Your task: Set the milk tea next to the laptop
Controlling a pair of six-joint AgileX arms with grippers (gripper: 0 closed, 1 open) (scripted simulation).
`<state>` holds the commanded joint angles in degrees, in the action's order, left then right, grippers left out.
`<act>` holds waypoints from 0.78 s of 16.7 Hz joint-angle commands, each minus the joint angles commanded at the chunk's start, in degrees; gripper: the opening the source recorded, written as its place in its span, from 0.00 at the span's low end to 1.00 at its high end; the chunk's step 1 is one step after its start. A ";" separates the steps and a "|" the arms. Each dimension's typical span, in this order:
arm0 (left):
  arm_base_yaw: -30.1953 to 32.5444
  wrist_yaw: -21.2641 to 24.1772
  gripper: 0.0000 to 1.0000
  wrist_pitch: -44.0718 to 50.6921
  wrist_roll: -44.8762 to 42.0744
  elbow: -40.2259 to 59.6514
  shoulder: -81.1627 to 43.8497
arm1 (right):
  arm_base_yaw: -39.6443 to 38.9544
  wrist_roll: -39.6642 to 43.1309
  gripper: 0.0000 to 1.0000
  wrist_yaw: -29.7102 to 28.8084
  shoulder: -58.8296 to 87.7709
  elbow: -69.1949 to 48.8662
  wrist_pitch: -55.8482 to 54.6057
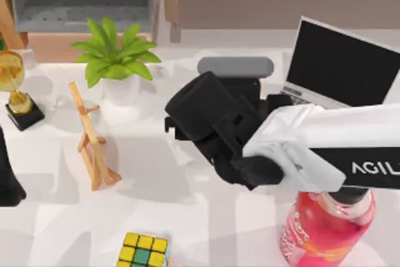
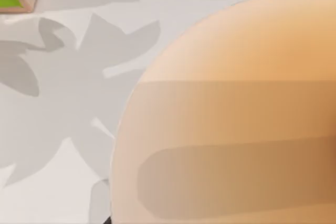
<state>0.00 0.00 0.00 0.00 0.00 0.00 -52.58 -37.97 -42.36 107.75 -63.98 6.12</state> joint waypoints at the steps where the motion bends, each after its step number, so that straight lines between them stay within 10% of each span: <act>1: 0.00 0.00 1.00 0.00 0.00 0.00 0.00 | 0.00 0.00 0.00 0.00 0.00 0.00 0.00; 13: 0.00 0.00 1.00 0.00 0.00 0.00 0.00 | -0.13 -0.07 0.00 0.02 -1.10 -1.08 2.12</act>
<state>0.00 0.00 0.00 0.00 0.00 0.00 -52.71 -38.04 -42.34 106.65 -65.06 8.25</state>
